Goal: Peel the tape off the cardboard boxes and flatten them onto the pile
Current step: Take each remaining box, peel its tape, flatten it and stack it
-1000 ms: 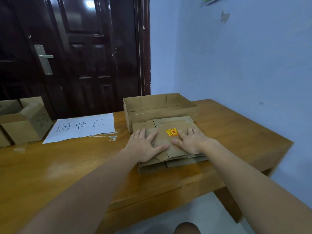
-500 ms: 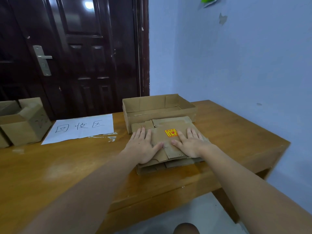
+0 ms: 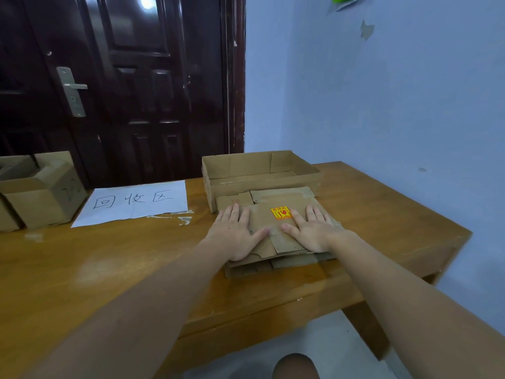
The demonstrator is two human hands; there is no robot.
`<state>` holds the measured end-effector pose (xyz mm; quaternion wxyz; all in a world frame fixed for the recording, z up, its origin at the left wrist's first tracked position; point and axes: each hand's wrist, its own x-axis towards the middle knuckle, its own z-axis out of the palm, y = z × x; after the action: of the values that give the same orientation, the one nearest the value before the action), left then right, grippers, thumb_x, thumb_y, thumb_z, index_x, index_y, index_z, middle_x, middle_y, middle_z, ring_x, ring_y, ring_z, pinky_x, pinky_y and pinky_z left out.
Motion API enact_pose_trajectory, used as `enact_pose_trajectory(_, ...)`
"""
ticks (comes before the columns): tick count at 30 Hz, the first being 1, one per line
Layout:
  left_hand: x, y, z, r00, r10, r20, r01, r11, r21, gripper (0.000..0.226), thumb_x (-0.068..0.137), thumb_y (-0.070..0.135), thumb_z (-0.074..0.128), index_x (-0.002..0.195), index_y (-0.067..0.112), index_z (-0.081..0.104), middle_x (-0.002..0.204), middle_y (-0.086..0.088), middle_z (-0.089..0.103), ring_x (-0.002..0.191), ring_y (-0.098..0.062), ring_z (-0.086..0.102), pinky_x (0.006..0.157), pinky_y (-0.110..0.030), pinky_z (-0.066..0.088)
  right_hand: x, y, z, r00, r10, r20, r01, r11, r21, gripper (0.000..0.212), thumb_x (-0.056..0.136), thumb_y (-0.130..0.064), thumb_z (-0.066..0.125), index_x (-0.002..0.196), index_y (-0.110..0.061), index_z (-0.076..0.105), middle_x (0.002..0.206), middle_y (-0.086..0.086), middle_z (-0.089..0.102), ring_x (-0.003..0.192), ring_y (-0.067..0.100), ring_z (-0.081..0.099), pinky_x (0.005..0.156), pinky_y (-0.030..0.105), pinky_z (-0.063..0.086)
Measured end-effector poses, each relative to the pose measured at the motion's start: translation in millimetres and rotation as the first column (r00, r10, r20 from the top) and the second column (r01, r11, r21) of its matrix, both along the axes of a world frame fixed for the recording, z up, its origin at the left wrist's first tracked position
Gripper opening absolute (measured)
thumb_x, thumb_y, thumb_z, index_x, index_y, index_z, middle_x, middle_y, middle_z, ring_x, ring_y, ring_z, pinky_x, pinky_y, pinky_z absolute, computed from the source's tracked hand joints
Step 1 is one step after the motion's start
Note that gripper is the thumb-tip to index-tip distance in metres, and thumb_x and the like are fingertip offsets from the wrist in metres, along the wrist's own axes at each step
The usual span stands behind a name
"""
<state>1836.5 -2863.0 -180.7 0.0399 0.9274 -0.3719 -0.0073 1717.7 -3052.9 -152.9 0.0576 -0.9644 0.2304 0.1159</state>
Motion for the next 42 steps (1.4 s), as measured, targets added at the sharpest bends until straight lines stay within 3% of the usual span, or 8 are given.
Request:
enact_pose_trajectory(8, 2.4, 21.4, 33.9, 0.990, -0.110, 0.091, 0.113, 0.993, -0.027, 0.087, 0.096, 0.079, 0.018, 0.162, 0.023, 0.025, 0.170, -0.003, 0.021, 0.157, -0.024, 0.016, 0.128, -0.046, 0.010, 21.1, 4.1, 43.5, 0.990, 0.046, -0.134, -0.059, 0.994, -0.097, 0.082, 0.099, -0.072, 0.030, 0.163, -0.023, 0.014, 0.168, 0.014, 0.015, 0.153, 0.036, 0.019, 0.121, 0.053, 0.022)
enact_pose_trajectory(10, 5.2, 42.5, 51.8, 0.988, -0.106, 0.113, 0.110, 0.993, -0.029, 0.089, 0.095, 0.081, 0.019, 0.163, 0.024, 0.023, 0.170, -0.003, 0.019, 0.157, -0.024, 0.016, 0.128, -0.046, 0.011, 34.4, 22.2, 55.3, 0.986, 0.163, -0.042, -0.168, 0.969, -0.183, 0.074, 0.101, -0.063, 0.038, 0.160, -0.022, 0.024, 0.166, 0.009, 0.024, 0.150, 0.032, 0.028, 0.120, 0.049, 0.029)
enact_pose_trajectory(14, 18.8, 107.8, 84.0, 0.990, -0.013, 0.141, 0.026, 0.996, -0.086, 0.087, 0.097, 0.078, 0.025, 0.162, 0.022, 0.025, 0.169, -0.005, 0.024, 0.155, -0.026, 0.023, 0.125, -0.042, 0.019, 74.8, 91.2, 71.1, 0.901, 0.386, 0.201, -0.372, 0.923, -0.102, 0.069, 0.103, -0.054, 0.046, 0.161, -0.026, 0.023, 0.167, 0.002, 0.025, 0.151, 0.023, 0.029, 0.123, 0.040, 0.027)
enact_pose_trajectory(21, 46.6, 248.1, 98.8, 0.969, 0.200, 0.147, -0.190, 0.979, -0.077, 0.082, 0.099, 0.074, 0.029, 0.160, 0.019, 0.029, 0.166, -0.001, 0.030, 0.150, -0.025, 0.031, 0.120, -0.042, 0.028, 142.6, 234.8, 90.5, 0.739, 0.606, 0.295, -0.617, 0.784, -0.066, 0.065, 0.103, -0.050, 0.048, 0.160, -0.026, 0.027, 0.164, -0.003, 0.031, 0.147, 0.019, 0.035, 0.117, 0.033, 0.030)
enact_pose_trajectory(26, 70.1, 345.8, 101.9, 0.924, 0.342, 0.172, -0.338, 0.940, -0.052, 0.076, 0.100, 0.071, 0.031, 0.155, 0.020, 0.038, 0.157, 0.000, 0.044, 0.141, -0.025, 0.041, 0.116, -0.041, 0.035, 189.7, 321.0, 92.1, 0.672, 0.663, 0.328, -0.699, 0.715, -0.011, 0.066, 0.102, -0.049, 0.051, 0.160, -0.027, 0.027, 0.165, -0.005, 0.029, 0.148, 0.019, 0.033, 0.119, 0.036, 0.031)
enact_pose_trajectory(31, 101.8, 411.2, 99.7, 0.873, 0.466, 0.144, -0.464, 0.884, -0.047, 0.084, 0.098, 0.075, 0.027, 0.161, 0.018, 0.028, 0.166, -0.003, 0.031, 0.151, -0.028, 0.029, 0.124, -0.045, 0.027, 234.5, 381.6, 87.5, 0.607, 0.741, 0.288, -0.761, 0.646, -0.058, 0.069, 0.103, -0.051, 0.048, 0.162, -0.024, 0.023, 0.167, -0.002, 0.025, 0.151, 0.021, 0.029, 0.118, 0.036, 0.029)
enact_pose_trajectory(37, 148.8, 428.5, 97.2, 0.860, 0.482, 0.168, -0.481, 0.875, -0.053, 0.079, 0.102, 0.069, 0.027, 0.163, 0.017, 0.024, 0.169, -0.006, 0.025, 0.155, -0.025, 0.022, 0.126, -0.042, 0.017, 292.2, 407.4, 80.9, 0.637, 0.701, 0.321, -0.735, 0.678, -0.021, 0.069, 0.105, -0.044, 0.050, 0.160, -0.014, 0.021, 0.164, 0.006, 0.030, 0.147, 0.026, 0.035, 0.117, 0.039, 0.034)
enact_pose_trajectory(42, 178.3, 426.1, 84.8, 0.867, 0.466, 0.178, -0.465, 0.884, -0.053, 0.076, 0.103, 0.066, 0.029, 0.163, 0.019, 0.022, 0.170, -0.005, 0.019, 0.157, -0.025, 0.017, 0.128, -0.042, 0.015, 334.2, 419.2, 69.7, 0.627, 0.616, 0.476, -0.680, 0.731, -0.051, 0.037, 0.104, -0.032, 0.053, 0.140, -0.023, 0.051, 0.136, 0.003, 0.058, 0.120, 0.027, 0.058, 0.095, 0.042, 0.051)
